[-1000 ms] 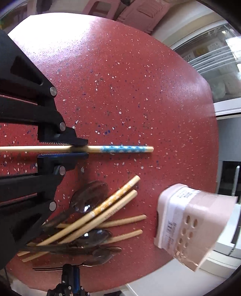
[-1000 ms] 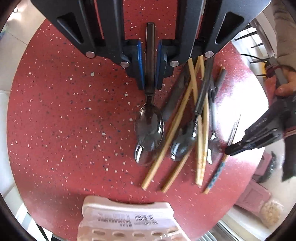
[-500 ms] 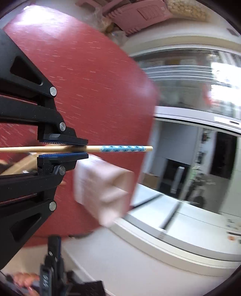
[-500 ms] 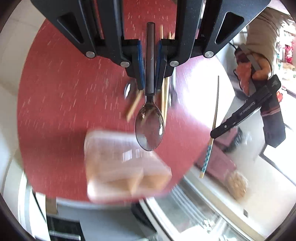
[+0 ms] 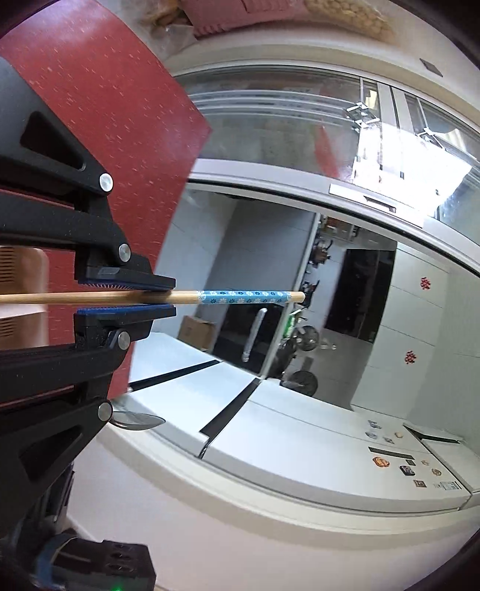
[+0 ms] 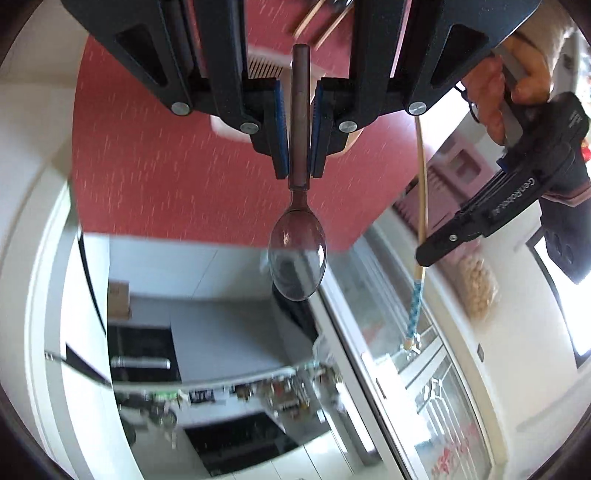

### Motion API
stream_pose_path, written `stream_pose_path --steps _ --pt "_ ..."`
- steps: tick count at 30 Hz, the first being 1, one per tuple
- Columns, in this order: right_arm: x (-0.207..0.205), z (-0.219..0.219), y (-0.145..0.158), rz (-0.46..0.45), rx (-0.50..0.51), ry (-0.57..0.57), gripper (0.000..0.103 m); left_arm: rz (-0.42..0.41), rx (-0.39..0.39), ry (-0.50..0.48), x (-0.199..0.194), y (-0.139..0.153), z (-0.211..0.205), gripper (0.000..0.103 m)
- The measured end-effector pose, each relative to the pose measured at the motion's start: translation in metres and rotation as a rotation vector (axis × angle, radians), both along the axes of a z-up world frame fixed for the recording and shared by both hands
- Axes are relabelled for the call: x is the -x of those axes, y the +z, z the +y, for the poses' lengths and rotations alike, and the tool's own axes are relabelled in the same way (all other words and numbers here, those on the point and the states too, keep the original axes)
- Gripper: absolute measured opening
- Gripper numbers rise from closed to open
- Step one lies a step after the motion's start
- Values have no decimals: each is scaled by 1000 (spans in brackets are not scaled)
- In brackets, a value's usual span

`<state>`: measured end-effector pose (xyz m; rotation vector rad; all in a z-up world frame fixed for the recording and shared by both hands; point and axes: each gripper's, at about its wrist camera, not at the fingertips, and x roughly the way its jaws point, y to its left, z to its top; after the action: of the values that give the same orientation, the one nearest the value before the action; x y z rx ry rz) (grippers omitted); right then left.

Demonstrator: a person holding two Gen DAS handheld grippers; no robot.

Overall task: Organize utensils
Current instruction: 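Carry the chopstick and spoon to the pink caddy and drop them in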

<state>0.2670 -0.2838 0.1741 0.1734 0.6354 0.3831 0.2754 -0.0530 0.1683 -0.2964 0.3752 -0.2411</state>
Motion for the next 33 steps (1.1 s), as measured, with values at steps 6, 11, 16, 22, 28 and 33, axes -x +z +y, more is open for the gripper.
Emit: stream_pose_path --steps 6,11,16,22,28,33 --pt "-4 25 -22 -130 77 -23 13 -56 0 26 -17 -33 -14 37" --pt "3 41 -51 -186 141 -15 12 -70 -42 37 -13 -65 -22 37" --pt "8 47 -66 -196 169 10 12 -98 -108 39 11 -79 -26 37" --pt "20 48 -86 -160 219 45 13 -50 -170 47 27 -95 -25 37" --pt "21 46 -88 -117 225 57 13 3 -223 39 38 -95 -22 37" --pt "23 42 -81 -84 196 68 46 46 -231 60 52 -86 -14 37"
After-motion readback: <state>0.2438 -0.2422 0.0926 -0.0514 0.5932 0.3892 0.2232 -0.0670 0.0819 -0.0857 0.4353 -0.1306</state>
